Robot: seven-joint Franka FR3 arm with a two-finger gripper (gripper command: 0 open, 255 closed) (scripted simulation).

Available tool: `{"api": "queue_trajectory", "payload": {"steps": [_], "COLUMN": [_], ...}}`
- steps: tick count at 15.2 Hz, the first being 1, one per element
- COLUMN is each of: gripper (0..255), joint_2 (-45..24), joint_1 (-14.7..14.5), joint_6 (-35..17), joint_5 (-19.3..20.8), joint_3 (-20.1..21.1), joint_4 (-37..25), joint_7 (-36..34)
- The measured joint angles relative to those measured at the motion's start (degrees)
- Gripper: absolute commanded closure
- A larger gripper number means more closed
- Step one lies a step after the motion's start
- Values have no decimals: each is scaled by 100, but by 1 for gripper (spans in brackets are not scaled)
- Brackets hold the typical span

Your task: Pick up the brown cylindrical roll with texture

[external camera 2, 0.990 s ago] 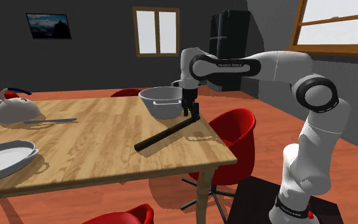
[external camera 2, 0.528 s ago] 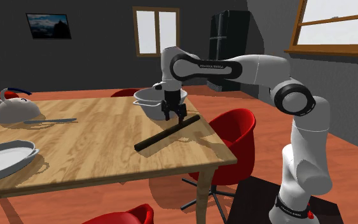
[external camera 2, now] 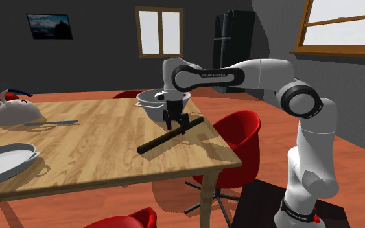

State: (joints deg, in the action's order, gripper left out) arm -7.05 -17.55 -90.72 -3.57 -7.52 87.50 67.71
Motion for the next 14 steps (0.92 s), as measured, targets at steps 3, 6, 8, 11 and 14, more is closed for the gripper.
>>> {"api": "queue_trajectory", "payload": {"steps": [3,6,8,11,14], "gripper": [255,255,255,255,255], "joint_2": [24,33,32,23,-32], "joint_1": [-2,-4,-4,-2,6], "joint_6": [-81,-99,-99,-86,98], "joint_5": [3,4,4,2,-4], "joint_3": [1,1,1,1,-3], "joint_4": [99,116,115,99,-130], "joint_7": [2,0,0,4,4]}}
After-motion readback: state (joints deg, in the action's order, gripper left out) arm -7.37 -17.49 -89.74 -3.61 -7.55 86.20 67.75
